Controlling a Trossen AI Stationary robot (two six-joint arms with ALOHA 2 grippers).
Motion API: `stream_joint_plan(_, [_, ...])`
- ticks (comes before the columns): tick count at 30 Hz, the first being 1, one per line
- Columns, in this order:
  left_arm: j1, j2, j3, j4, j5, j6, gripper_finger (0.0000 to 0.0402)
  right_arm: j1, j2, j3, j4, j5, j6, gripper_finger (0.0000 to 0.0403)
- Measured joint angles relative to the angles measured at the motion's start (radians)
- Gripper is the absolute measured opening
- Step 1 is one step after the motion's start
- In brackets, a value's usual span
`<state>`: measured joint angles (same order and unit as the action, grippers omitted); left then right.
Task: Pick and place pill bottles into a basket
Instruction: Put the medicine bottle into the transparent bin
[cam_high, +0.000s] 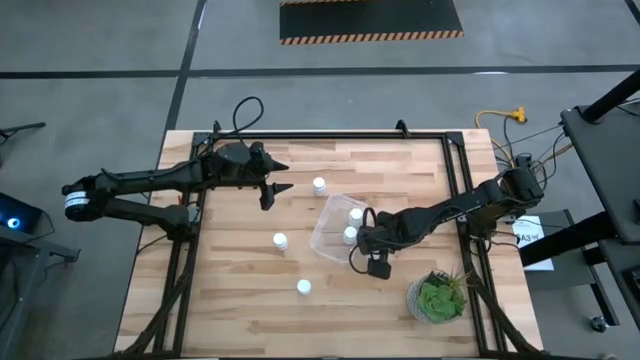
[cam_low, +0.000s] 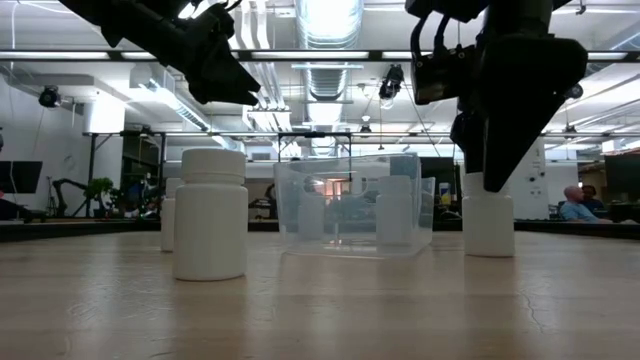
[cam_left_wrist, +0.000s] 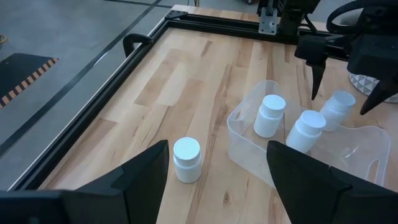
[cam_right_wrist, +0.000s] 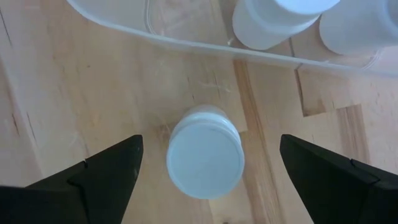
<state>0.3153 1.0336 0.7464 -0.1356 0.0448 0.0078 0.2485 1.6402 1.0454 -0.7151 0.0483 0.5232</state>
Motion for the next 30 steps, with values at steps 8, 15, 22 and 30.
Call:
stream_joint_plan(8, [0.000, 0.000, 0.000, 0.000, 0.000, 0.000, 0.0254, 0.000, 0.000, 0.000, 0.000, -0.025, -0.003, 0.0363])
stream_joint_plan(15, [0.000, 0.000, 0.000, 0.000, 0.000, 0.000, 0.0254, 0.000, 0.000, 0.000, 0.000, -0.026, -0.003, 0.0299])
stream_joint_plan(22, [0.000, 0.000, 0.000, 0.000, 0.000, 0.000, 0.0254, 0.000, 0.000, 0.000, 0.005, -0.027, -0.003, 0.0214])
stream_joint_plan(30, [0.000, 0.000, 0.000, 0.000, 0.000, 0.000, 0.0254, -0.001, 0.000, 0.000, 0.019, -0.028, -0.002, 0.0146])
